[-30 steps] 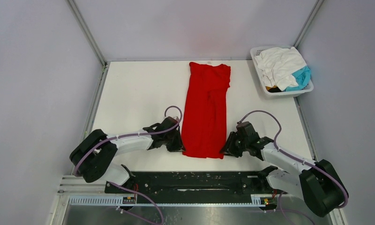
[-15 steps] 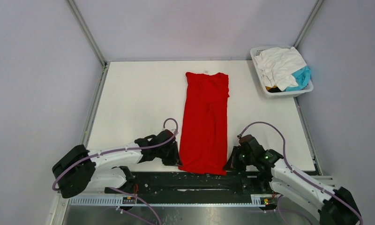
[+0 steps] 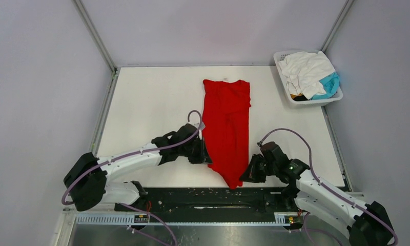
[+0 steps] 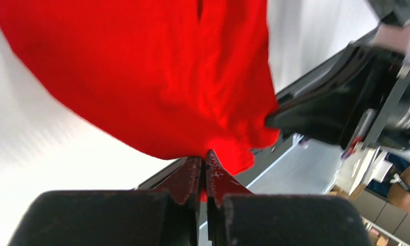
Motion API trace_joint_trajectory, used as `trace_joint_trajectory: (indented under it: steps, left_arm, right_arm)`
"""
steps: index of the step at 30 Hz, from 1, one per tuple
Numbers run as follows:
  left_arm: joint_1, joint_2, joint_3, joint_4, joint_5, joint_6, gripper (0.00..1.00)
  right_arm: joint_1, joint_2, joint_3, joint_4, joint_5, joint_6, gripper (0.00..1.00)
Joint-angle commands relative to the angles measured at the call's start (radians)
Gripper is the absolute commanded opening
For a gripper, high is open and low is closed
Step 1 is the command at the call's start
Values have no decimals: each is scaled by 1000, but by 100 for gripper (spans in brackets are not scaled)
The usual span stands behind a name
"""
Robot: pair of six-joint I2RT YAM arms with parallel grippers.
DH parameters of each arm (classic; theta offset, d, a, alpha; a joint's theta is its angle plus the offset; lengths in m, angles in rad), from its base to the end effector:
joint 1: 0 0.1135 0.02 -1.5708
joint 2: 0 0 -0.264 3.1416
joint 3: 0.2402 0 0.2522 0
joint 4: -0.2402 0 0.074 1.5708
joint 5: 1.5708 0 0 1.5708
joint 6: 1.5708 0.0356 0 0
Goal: Fold and stack the t-shirts
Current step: Fold the folded rectangular tshirt in 1/3 of the way
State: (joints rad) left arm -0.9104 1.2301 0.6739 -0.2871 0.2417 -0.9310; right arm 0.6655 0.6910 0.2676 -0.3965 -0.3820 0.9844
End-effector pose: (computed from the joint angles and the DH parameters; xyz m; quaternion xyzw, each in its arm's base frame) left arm 0.1428 -0.1977 0.2029 0.0333 0.9281 -0.3493 0.1241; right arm 0.1000 0.0954 0.1576 0.0763 0.9129 0.3843 0.1146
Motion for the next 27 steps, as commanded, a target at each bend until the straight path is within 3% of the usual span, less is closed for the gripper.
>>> trace_joint_trajectory:
  steps: [1, 15, 27]
  left_arm:
    - [83, 93, 117, 39, 21, 46, 0]
    - [310, 385, 439, -49, 45, 150, 0]
    - [397, 599, 685, -99, 17, 197, 2]
  right_arm:
    - [-28, 106, 142, 71, 40, -65, 0]
    - [-361, 483, 435, 87, -134, -289, 0]
    - [-471, 782, 660, 137, -105, -310, 1]
